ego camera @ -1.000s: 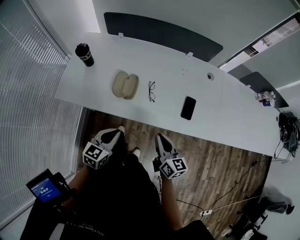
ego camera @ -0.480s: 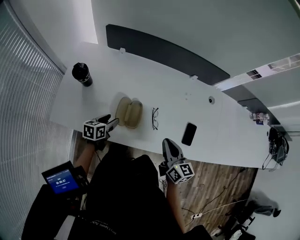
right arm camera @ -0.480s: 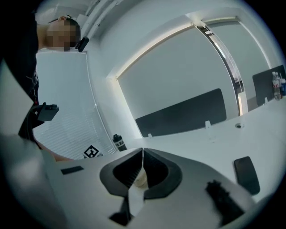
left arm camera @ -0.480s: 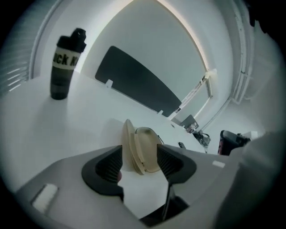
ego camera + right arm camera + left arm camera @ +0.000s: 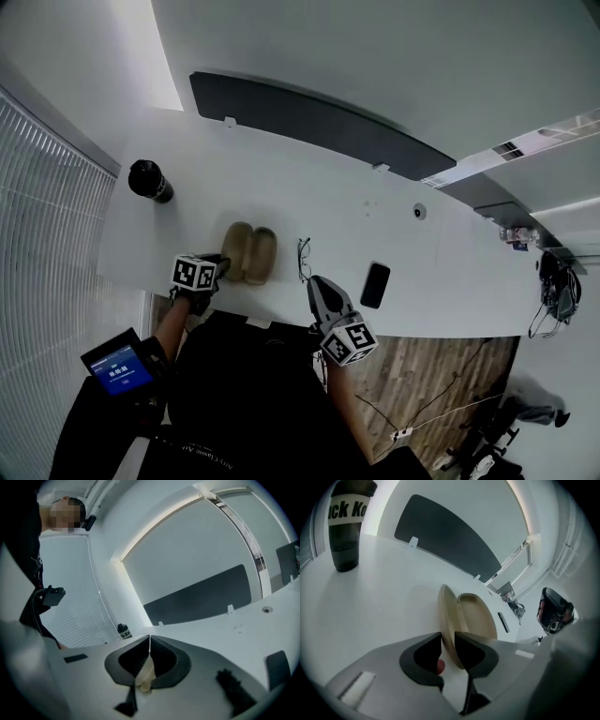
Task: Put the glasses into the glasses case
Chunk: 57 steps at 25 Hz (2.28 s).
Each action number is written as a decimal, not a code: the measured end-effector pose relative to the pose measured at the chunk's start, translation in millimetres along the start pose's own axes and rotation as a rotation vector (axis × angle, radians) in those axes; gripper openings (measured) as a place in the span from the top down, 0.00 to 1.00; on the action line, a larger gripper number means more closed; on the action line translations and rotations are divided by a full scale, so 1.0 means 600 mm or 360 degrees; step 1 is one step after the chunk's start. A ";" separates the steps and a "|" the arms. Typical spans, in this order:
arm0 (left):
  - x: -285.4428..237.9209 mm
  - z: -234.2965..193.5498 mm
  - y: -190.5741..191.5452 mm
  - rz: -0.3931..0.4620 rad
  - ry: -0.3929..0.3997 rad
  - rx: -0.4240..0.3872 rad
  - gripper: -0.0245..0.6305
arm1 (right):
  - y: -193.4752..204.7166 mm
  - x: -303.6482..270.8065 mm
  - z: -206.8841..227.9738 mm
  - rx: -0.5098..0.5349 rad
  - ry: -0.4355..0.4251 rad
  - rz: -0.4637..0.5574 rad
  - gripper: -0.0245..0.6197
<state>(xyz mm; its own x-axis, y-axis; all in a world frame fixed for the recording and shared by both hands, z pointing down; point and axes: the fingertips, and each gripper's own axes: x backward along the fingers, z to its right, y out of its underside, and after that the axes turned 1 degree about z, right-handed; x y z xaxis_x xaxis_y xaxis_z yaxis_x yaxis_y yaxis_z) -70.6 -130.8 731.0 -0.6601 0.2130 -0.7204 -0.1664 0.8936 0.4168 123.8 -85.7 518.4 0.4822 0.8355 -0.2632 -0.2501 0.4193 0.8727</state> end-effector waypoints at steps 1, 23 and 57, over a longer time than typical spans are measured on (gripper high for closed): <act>-0.001 -0.001 0.003 -0.0021 -0.0013 0.0020 0.83 | -0.003 -0.004 0.001 0.0006 -0.0011 -0.0008 0.95; 0.053 -0.030 -0.050 0.0184 -0.0238 0.0160 0.62 | 0.183 -0.057 0.146 0.0377 0.0467 -0.0784 0.84; -0.195 0.289 -0.061 -0.0304 0.0116 0.0028 0.72 | 0.085 0.112 0.191 -0.0484 0.0305 -0.0261 0.80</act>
<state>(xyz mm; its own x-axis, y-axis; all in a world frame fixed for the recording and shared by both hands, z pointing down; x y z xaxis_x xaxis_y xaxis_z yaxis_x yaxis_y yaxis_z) 140.0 -119.9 703.8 -0.6692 0.0102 -0.7430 -0.2813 0.9220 0.2661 240.0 -49.0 592.2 0.3781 0.7877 -0.4864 -0.4338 0.6149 0.6586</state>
